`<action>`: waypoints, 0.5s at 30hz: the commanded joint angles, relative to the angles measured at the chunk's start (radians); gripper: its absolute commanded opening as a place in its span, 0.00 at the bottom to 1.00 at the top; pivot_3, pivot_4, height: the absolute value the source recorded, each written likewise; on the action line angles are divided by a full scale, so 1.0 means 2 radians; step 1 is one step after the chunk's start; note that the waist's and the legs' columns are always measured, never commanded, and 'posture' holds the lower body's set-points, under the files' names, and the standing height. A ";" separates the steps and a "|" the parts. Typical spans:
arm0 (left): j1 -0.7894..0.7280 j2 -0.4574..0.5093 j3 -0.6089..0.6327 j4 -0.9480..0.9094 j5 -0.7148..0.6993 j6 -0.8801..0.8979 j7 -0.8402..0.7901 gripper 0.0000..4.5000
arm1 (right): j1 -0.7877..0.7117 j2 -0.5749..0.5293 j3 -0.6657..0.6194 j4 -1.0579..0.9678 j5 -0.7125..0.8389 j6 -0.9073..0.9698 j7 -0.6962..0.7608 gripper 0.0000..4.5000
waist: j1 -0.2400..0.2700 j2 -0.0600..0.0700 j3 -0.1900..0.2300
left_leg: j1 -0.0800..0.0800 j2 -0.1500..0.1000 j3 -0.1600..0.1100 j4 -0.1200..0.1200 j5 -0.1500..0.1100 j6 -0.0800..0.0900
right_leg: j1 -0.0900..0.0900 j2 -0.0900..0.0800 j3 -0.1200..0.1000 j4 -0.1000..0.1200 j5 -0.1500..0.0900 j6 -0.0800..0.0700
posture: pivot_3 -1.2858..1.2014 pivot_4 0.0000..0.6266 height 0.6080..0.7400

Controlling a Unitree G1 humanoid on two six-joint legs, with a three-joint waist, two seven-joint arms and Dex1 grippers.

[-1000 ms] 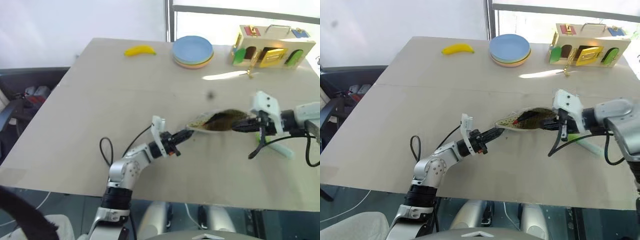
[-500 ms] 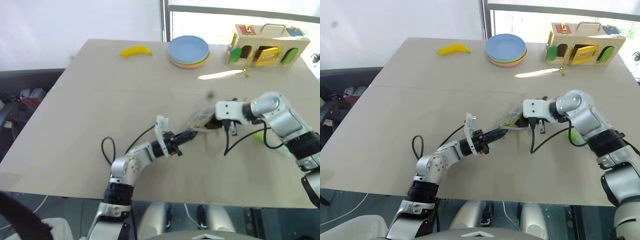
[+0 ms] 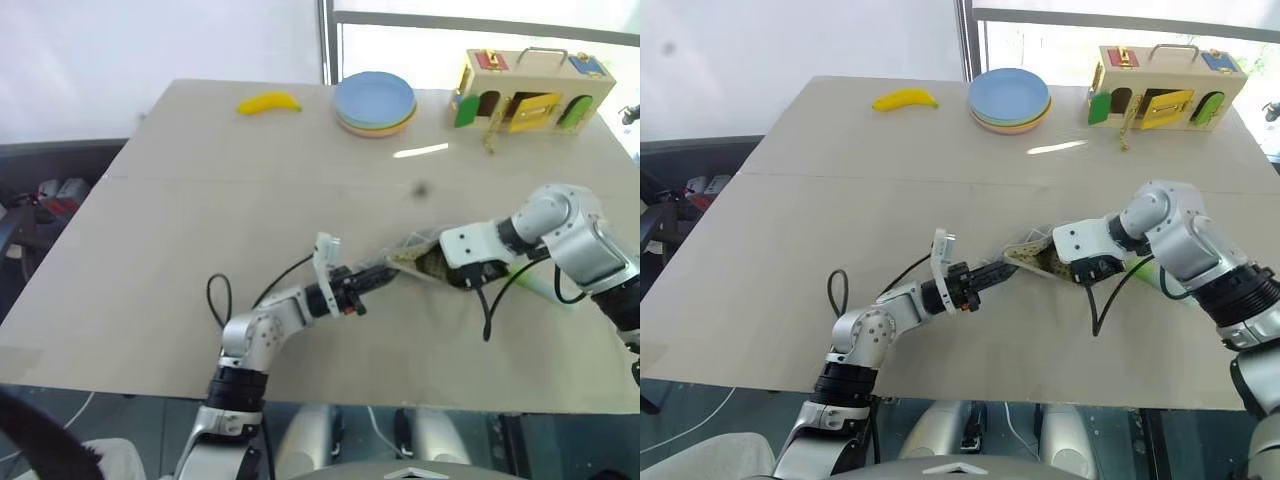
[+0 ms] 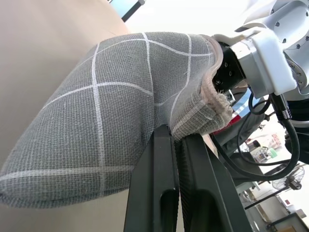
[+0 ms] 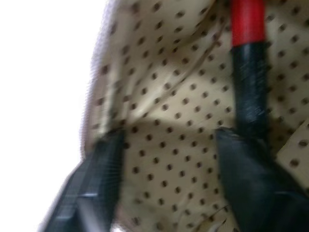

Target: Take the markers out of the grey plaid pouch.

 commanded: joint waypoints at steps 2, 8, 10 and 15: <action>-0.008 -0.004 0.001 -0.023 -0.022 0.011 -0.009 0.00 | 0.004 -0.013 -0.022 -0.031 0.001 0.018 0.007 1.00 | 0.001 0.000 0.000 | 0.000 0.000 0.000 0.000 0.000 0.000 | 0.000 0.000 0.000 0.000 0.000 0.000 | 0.52 0.24 1.00; -0.016 -0.010 0.016 -0.030 -0.059 0.047 -0.005 0.00 | 0.007 -0.040 -0.027 -0.080 0.004 0.058 0.027 1.00 | 0.001 0.000 0.000 | -0.001 -0.001 0.000 0.000 0.000 0.000 | 0.000 -0.001 0.000 0.000 0.000 0.000 | 0.52 0.24 1.00; -0.016 -0.012 0.022 -0.032 -0.076 0.062 -0.001 0.00 | 0.004 -0.043 -0.024 -0.095 0.005 0.072 0.030 1.00 | 0.001 0.000 0.000 | -0.001 0.000 0.000 0.000 0.000 0.000 | 0.000 -0.001 0.000 0.000 0.000 0.000 | 0.52 0.24 1.00; -0.012 -0.014 0.037 -0.029 -0.107 0.099 0.013 0.00 | -0.019 -0.013 -0.005 -0.083 -0.005 0.086 0.018 1.00 | -0.001 0.000 0.000 | 0.000 0.000 0.000 0.000 0.000 0.000 | 0.000 0.000 0.000 0.000 0.000 0.000 | 0.52 0.24 1.00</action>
